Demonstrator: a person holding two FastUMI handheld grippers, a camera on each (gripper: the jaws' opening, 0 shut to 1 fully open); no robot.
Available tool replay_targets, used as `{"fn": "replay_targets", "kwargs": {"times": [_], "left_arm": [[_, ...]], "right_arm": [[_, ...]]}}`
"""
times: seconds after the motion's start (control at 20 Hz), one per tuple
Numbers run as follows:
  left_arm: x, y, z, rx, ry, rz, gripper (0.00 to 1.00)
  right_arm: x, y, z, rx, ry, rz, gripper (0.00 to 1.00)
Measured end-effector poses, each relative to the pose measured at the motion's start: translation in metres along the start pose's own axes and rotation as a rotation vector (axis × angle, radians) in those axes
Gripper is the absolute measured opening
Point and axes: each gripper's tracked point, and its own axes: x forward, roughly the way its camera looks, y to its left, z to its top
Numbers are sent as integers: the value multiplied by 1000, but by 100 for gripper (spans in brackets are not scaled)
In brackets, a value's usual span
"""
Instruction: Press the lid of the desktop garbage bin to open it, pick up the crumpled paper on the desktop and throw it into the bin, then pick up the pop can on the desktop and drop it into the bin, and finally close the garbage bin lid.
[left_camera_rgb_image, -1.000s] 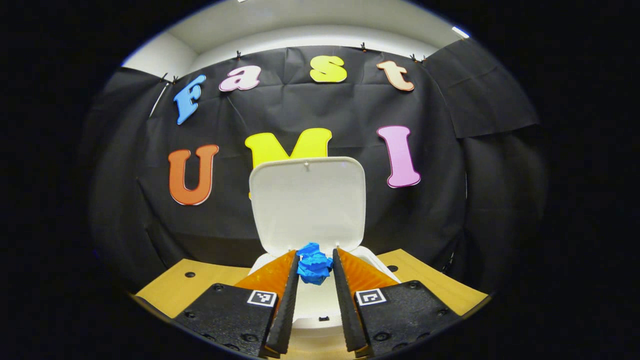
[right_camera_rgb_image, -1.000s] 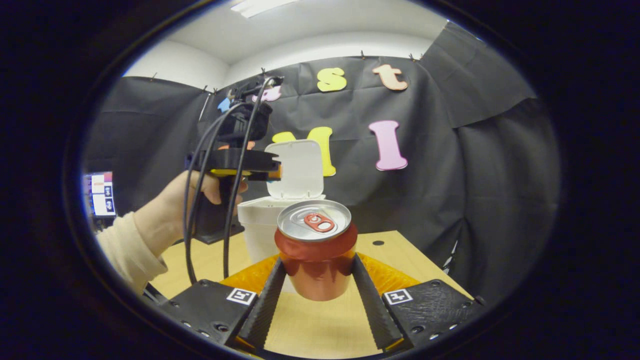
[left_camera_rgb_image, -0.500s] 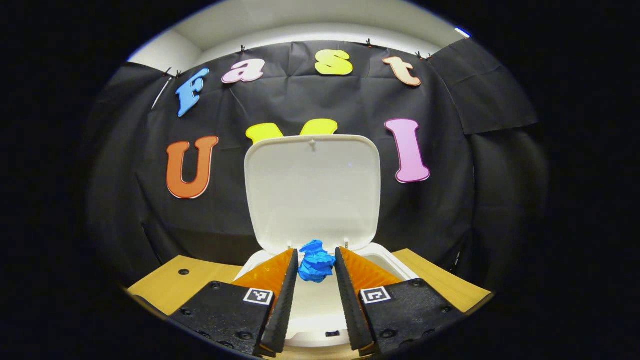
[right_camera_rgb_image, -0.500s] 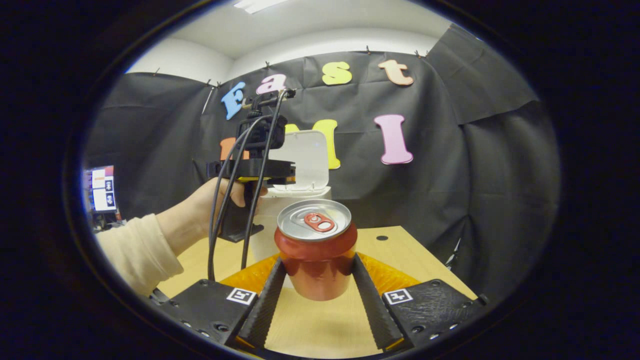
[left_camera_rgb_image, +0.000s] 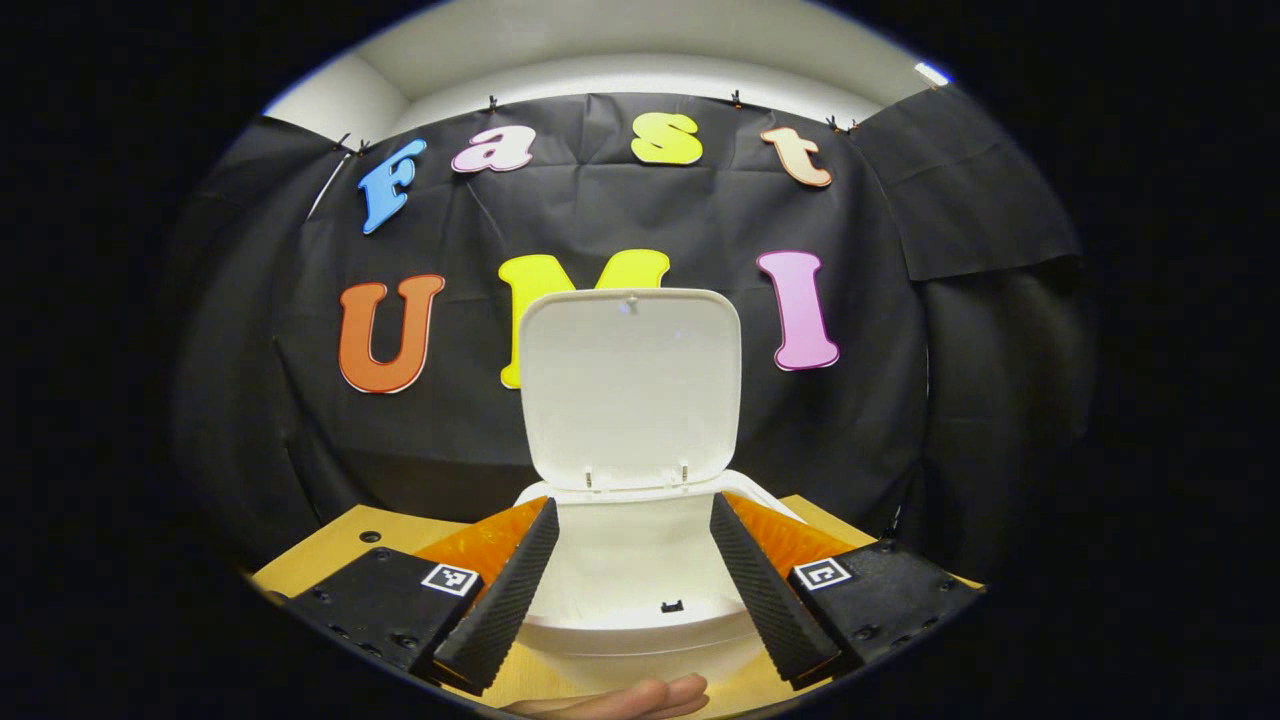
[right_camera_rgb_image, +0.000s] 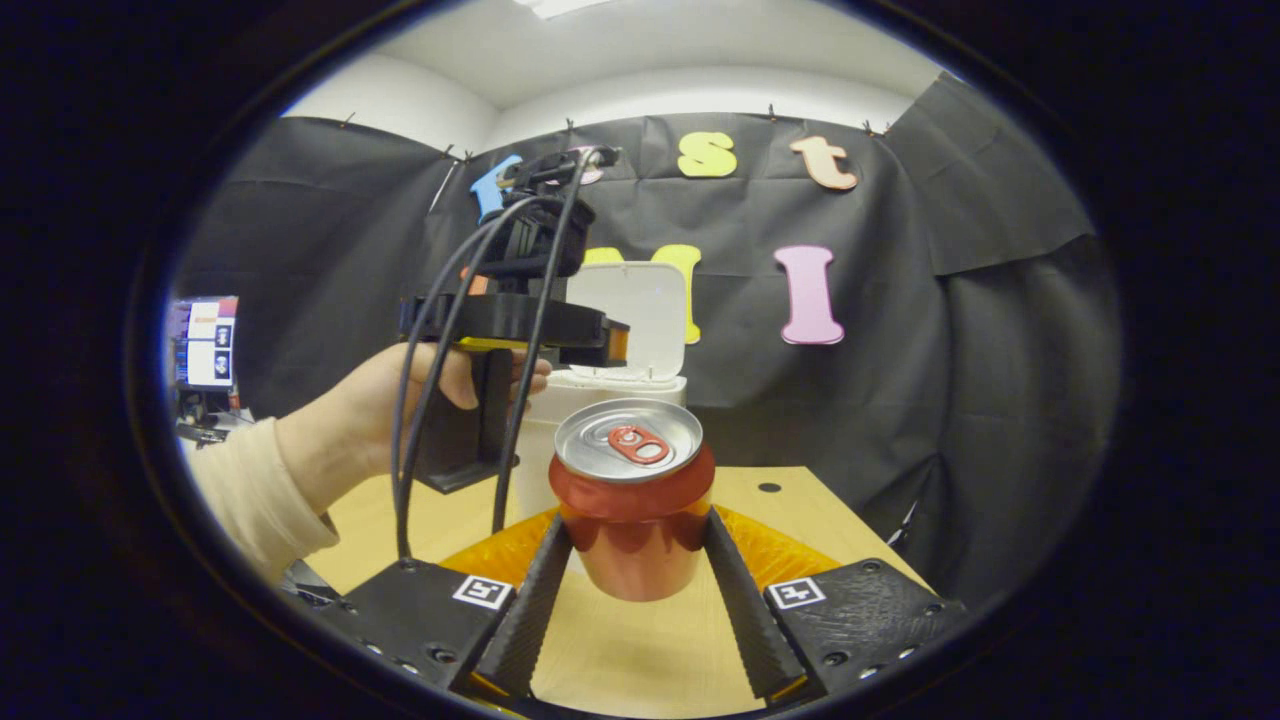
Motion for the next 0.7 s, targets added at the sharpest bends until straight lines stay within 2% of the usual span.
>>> {"fn": "replay_targets", "kwargs": {"times": [0.1, 0.25, 0.4, 0.45, 0.5, 0.7], "left_arm": [[-19, 23, 1, -3, -11, 59, 98], [-44, 44, -12, -21, 4, 73, 98], [-74, 78, -19, -22, 5, 130, 98], [-83, 86, -21, -10, 12, 140, 94], [-94, 93, -22, 3, 8, 142, 98], [-136, 99, -20, 33, -30, 121, 98]], "right_arm": [[-1, -1, 0, 5, 4, -13, 77], [-1, 2, 1, 6, 8, -14, 78], [-8, 6, 11, -15, -6, -20, 78], [-11, 8, 16, -11, -14, -30, 77], [-15, 11, 20, -5, -21, -36, 77], [-20, 26, 48, 16, -26, -15, 77]]}}
